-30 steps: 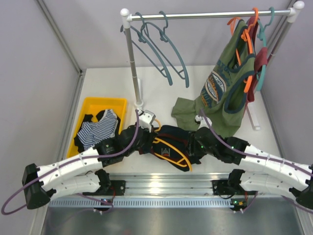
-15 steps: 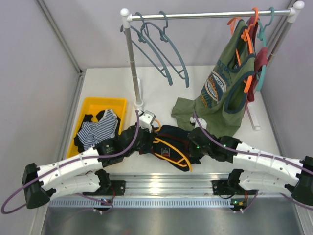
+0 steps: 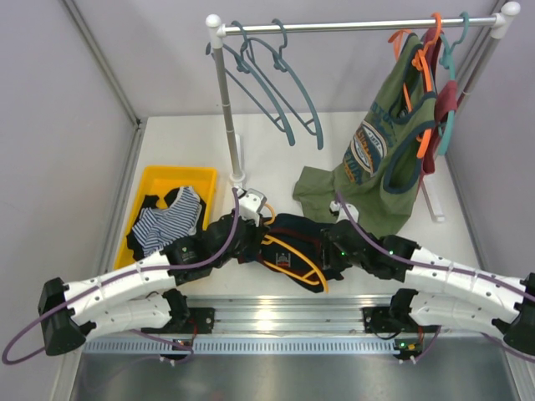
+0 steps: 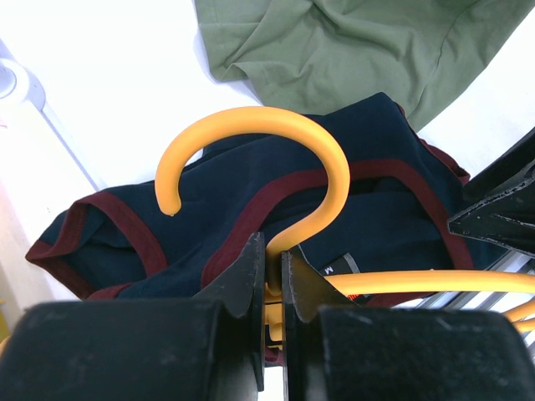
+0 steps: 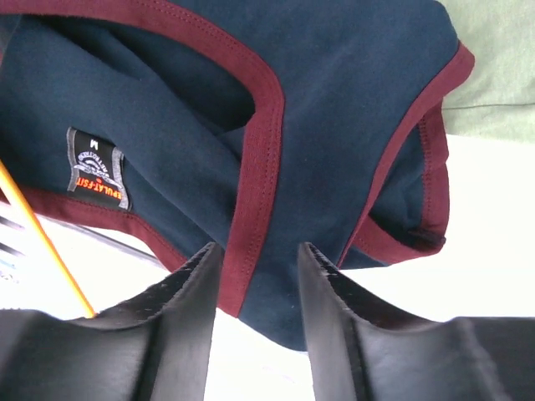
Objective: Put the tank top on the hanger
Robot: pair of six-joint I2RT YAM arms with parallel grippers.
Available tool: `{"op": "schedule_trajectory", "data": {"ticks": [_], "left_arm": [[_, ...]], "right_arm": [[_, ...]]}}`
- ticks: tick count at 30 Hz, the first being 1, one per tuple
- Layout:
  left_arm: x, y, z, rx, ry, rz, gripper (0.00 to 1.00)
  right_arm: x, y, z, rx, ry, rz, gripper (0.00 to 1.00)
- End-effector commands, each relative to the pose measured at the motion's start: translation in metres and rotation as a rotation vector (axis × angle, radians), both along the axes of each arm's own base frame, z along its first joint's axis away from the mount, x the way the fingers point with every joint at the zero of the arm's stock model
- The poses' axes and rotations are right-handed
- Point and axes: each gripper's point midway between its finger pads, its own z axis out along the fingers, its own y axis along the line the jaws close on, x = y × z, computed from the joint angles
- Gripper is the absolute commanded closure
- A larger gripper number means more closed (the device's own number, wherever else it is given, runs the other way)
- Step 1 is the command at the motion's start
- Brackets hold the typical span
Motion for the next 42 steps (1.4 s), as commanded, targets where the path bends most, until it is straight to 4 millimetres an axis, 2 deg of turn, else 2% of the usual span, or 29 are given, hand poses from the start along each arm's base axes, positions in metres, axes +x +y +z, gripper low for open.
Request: {"op": "schedule_trajectory", "data": {"ticks": [1, 8, 11, 12, 15, 18, 28, 36, 42], "left_arm": [[0.009, -0.005, 0.027, -0.06, -0.05, 0.027, 1.0], [0.008, -0.006, 0.026, -0.057, -0.046, 0.021, 1.0], [0.007, -0.006, 0.026, -0.057, -0.045, 0.02, 1.0], [0.007, -0.005, 0.026, -0.056, -0.045, 0.021, 1.0], [0.008, -0.004, 0.025, -0.053, -0.047, 0.027, 1.0], [0.01, -0.001, 0.026, -0.05, -0.053, 0.043, 1.0], [0.026, 0.015, 0.031, -0.065, -0.078, 0.201, 1.0], [0.038, 0.023, 0.034, -0.055, -0.088, 0.304, 1.0], [0.044, 0.027, 0.032, -0.015, -0.092, 0.351, 1.0]], "right_arm": [[0.007, 0.008, 0.013, 0.027, -0.04, -0.008, 0.55], [0.017, 0.019, 0.004, 0.0, -0.032, -0.005, 0.53], [0.018, 0.019, 0.002, -0.01, -0.029, -0.011, 0.65], [0.018, 0.018, 0.003, -0.013, -0.03, -0.017, 0.74], [0.015, 0.01, 0.004, -0.016, -0.028, -0.026, 0.89], [0.01, -0.001, 0.01, -0.015, -0.036, -0.038, 0.96], [-0.004, -0.028, 0.027, 0.017, -0.055, -0.06, 1.0], [-0.011, -0.028, 0.027, 0.051, -0.041, -0.039, 1.0], [-0.009, -0.026, 0.049, 0.084, -0.064, -0.039, 1.0]]}}
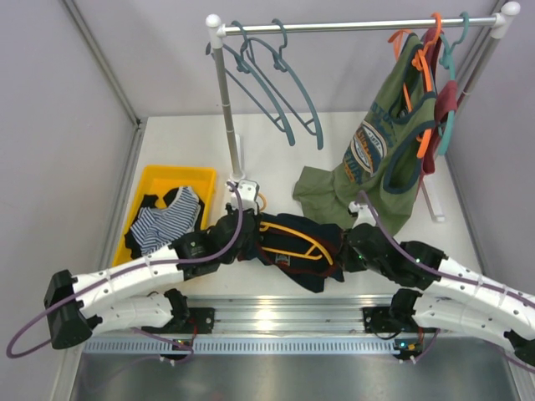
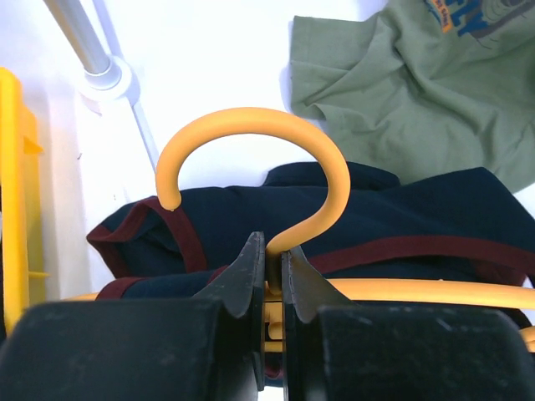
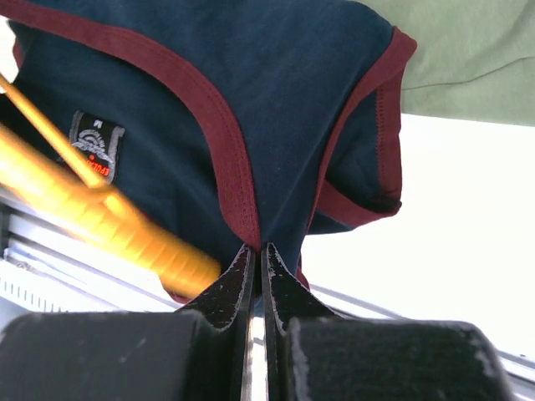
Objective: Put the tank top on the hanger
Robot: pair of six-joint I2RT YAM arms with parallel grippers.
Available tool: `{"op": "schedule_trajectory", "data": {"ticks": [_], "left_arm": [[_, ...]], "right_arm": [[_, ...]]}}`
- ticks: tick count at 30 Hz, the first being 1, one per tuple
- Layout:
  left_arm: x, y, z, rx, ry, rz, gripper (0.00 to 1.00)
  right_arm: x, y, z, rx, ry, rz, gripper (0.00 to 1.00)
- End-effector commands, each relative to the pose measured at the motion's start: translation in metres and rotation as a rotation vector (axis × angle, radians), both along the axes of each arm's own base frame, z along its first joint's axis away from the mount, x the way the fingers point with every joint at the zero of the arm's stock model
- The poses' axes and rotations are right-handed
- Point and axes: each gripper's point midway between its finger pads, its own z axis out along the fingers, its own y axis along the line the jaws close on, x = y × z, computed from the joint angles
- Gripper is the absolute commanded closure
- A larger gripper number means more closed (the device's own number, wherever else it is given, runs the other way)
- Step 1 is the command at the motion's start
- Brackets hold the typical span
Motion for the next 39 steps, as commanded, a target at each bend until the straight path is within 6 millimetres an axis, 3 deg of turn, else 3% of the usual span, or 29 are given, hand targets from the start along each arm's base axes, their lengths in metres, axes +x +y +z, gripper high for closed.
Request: {"op": "schedule_trajectory", "data": {"ticks": [1, 7, 15, 22, 27, 31, 39], "left_arm": [[0.012, 0.009, 0.024, 0.003, -0.061, 0.082, 1.0], [0.015, 0.011, 0.02, 0.028, -0.067, 0.096, 1.0], [0.013, -0.011, 0.023, 0.014, -0.067, 0.042, 1.0], [-0.001, -0.039, 0.025, -0.002, -0.087, -0.014, 1.0], [-0.012, -0.051, 0.034, -0.012, -0.121, -0.015, 1.0], [-0.02, -0.059, 0.04, -0.032, -0.134, -0.025, 1.0], [-0.019, -0.068, 0.043, -0.02, -0.154, 0.019, 1.0]], "right_arm": [[0.002, 0.005, 0.031, 0.056, -0.032, 0.002, 1.0], [0.005, 0.008, 0.049, 0.073, -0.052, 0.0, 1.0], [0.013, 0.024, 0.068, 0.088, -0.073, 0.037, 1.0], [0.033, 0.049, 0.088, 0.056, -0.104, 0.071, 1.0], [0.055, 0.055, 0.107, 0.063, -0.129, 0.075, 1.0], [0.071, 0.057, 0.11, 0.111, -0.112, 0.072, 1.0], [0.077, 0.066, 0.124, 0.159, -0.107, 0.088, 1.0]]}}
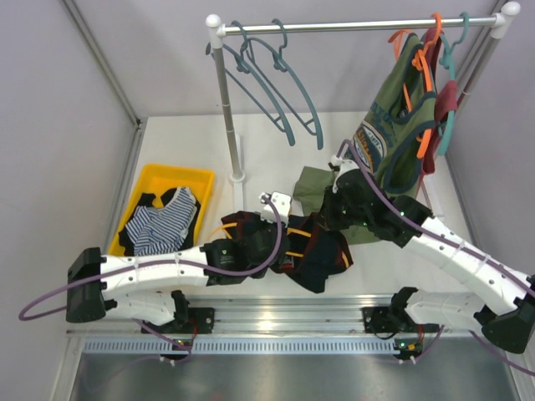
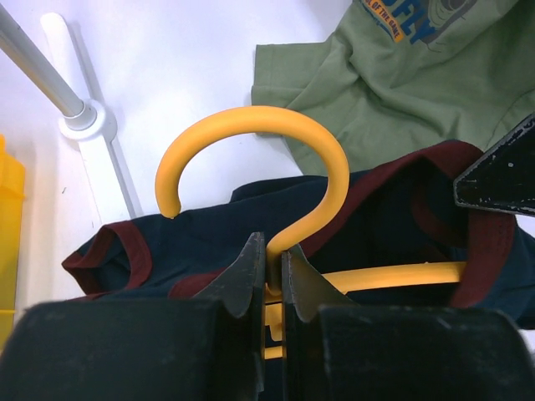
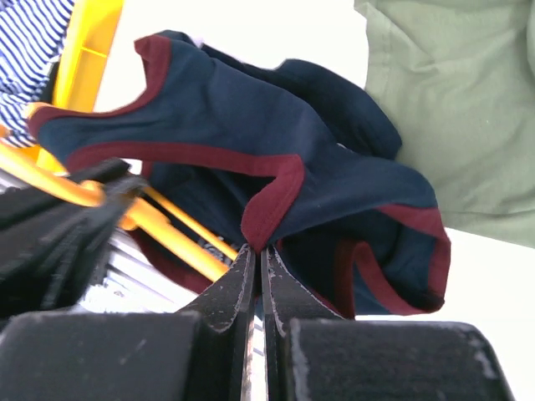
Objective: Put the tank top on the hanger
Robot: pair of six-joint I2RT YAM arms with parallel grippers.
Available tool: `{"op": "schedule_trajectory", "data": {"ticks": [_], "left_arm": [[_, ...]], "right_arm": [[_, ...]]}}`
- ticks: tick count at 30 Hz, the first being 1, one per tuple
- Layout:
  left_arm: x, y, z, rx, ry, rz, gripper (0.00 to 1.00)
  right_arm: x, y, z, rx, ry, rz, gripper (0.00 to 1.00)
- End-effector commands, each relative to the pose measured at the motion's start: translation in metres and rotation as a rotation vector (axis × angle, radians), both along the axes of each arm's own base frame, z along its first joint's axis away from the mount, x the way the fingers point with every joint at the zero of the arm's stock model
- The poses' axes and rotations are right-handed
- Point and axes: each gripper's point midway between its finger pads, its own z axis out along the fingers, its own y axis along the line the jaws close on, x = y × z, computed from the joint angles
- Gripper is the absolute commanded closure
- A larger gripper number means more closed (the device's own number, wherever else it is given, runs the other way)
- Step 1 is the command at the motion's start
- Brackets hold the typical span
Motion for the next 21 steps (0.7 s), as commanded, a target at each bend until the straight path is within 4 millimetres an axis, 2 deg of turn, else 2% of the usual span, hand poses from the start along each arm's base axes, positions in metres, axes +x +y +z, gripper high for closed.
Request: {"op": "schedule_trajectory", "data": {"ticks": [1, 5, 8, 11, 12, 13, 14, 15, 17, 18, 20, 21], "left_arm": [[0.005, -0.015, 0.031, -0.111, -0.047, 0.037, 1.0], [0.004, -0.022, 0.035, -0.118, -0.051, 0.024, 1.0], [0.003, -0.027, 0.038, -0.123, -0.057, 0.015, 1.0], [0.001, -0.028, 0.046, -0.129, -0.062, -0.007, 1.0], [0.0, -0.028, 0.05, -0.134, -0.064, -0.015, 1.0], [-0.001, -0.028, 0.052, -0.135, -0.064, -0.02, 1.0], [-0.001, -0.028, 0.055, -0.137, -0.066, -0.024, 1.0], [-0.001, -0.024, 0.055, -0.124, -0.066, -0.024, 1.0], [-0.002, -0.023, 0.06, -0.117, -0.067, -0.027, 1.0], [-0.003, -0.019, 0.06, -0.107, -0.063, -0.026, 1.0], [-0.005, -0.015, 0.067, -0.123, -0.065, -0.032, 1.0], [-0.006, -0.013, 0.069, -0.124, -0.065, -0.035, 1.0]], "right_arm": [[0.011, 0.011, 0.037, 0.08, -0.081, 0.021, 1.0], [0.017, 0.01, 0.035, 0.096, -0.075, 0.015, 1.0], [0.021, 0.012, 0.038, 0.097, -0.084, 0.015, 0.94], [0.02, 0.012, 0.037, 0.111, -0.097, 0.041, 0.83], [0.02, 0.011, 0.034, 0.115, -0.098, 0.046, 0.75], [0.024, 0.008, 0.041, 0.134, -0.128, 0.036, 0.7], [0.02, 0.011, 0.043, 0.152, -0.124, 0.07, 0.65], [0.019, 0.011, 0.047, 0.157, -0.143, 0.084, 0.55], [0.016, 0.006, 0.058, 0.161, -0.208, 0.117, 0.46], [0.014, 0.003, 0.058, 0.154, -0.224, 0.126, 0.39], [0.007, -0.001, 0.071, 0.17, -0.3, 0.182, 0.35], [0.003, -0.002, 0.065, 0.165, -0.307, 0.207, 0.31]]}}
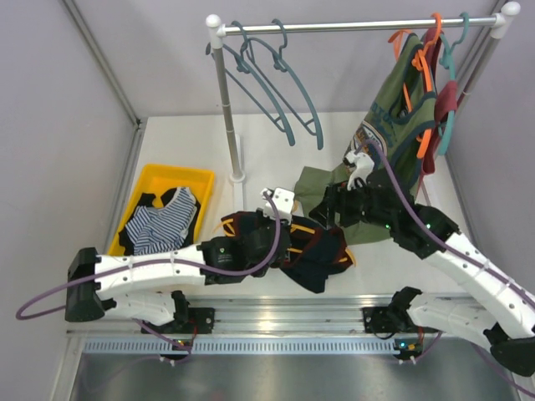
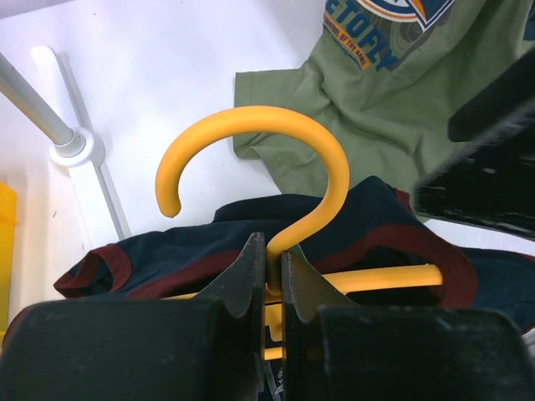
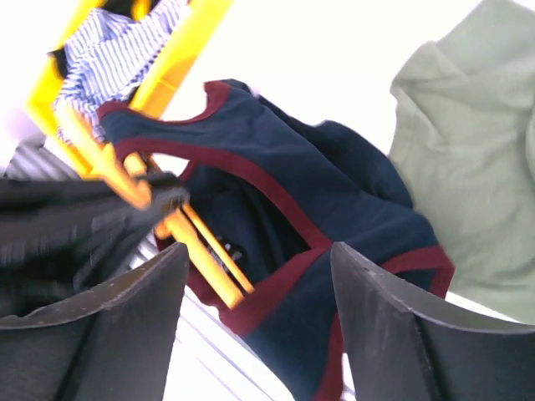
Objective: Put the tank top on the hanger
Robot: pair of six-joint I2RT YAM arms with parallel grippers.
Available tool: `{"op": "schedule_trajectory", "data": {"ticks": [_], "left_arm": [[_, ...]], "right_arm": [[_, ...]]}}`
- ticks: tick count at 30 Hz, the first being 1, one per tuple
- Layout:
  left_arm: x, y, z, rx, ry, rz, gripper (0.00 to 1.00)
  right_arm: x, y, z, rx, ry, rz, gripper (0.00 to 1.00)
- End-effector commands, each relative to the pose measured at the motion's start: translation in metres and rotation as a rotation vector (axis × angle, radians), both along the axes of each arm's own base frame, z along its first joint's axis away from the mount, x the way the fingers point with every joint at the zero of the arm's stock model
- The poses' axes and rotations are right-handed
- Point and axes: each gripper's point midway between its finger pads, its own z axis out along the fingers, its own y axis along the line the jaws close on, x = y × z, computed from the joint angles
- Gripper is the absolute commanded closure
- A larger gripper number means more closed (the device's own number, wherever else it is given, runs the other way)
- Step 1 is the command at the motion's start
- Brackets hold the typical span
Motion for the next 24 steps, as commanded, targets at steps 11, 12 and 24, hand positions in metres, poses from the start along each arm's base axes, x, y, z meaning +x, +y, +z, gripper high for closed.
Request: {"op": "schedule_trajectory", "data": {"ticks": [11, 12, 24], "left_arm": [[-0.01, 0.005, 0.07, -0.11, -0.041, -0.081, 1.0], [-0.01, 0.004, 0.071, -0.111, -0.042, -0.083, 1.0], [-0.009, -0.001, 0.098, -0.094, -0.058, -0.098, 1.0]], "right_arm": [[-0.046, 0.002, 0.0, 0.043, -0.243, 0.357, 0.24], [-0.048, 0.003, -0.001, 0.041, -0.241, 0.373, 0.24], [-0.054, 0.014, 0.003, 0.103, -0.242, 0.411, 0.48]]}}
